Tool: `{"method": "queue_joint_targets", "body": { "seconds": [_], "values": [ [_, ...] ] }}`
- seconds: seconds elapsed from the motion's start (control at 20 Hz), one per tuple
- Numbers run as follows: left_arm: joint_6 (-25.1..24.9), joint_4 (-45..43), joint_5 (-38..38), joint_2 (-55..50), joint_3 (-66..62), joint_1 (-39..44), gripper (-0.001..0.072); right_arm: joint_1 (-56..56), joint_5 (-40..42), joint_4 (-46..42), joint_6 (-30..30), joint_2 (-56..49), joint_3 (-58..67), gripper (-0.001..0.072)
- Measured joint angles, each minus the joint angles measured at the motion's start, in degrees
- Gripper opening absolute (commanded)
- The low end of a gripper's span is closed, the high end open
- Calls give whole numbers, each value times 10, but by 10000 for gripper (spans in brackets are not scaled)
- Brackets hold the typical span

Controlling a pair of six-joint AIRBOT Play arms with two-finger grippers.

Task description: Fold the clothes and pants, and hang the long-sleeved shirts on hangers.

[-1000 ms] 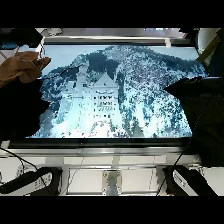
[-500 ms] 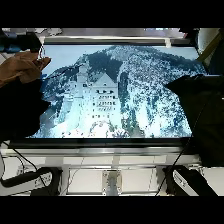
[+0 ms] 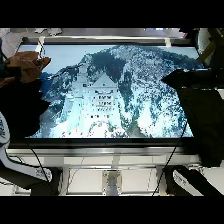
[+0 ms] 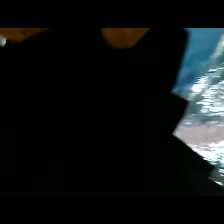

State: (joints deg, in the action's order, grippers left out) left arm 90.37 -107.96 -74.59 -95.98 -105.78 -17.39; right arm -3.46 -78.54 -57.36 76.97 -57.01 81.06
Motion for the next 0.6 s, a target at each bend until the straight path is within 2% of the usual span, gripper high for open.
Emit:
{"method": "queue_joint_targets", "body": {
  "seconds": [0.2, 0.4, 0.45, 0.5, 0.55, 0.6],
  "values": [
    [19, 16, -4, -66, 0, -51, 625, 0, 2, 0, 0, -30, 0, 557],
    [23, 30, 0, -116, 0, -69, 624, 0, 5, 1, 0, -46, 0, 557],
    [25, 31, 1, -127, 0, -71, 478, 0, 6, 2, 0, -48, 0, 556],
    [25, 33, 1, -136, 0, -72, 101, 0, 7, 1, 0, -49, 0, 557],
    [25, 33, 1, -142, 0, -73, 20, 0, 11, 2, 0, -50, 0, 557],
    [25, 35, 1, -146, 0, -73, 20, 0, 13, 2, 1, -51, 0, 557]
  ]
}}
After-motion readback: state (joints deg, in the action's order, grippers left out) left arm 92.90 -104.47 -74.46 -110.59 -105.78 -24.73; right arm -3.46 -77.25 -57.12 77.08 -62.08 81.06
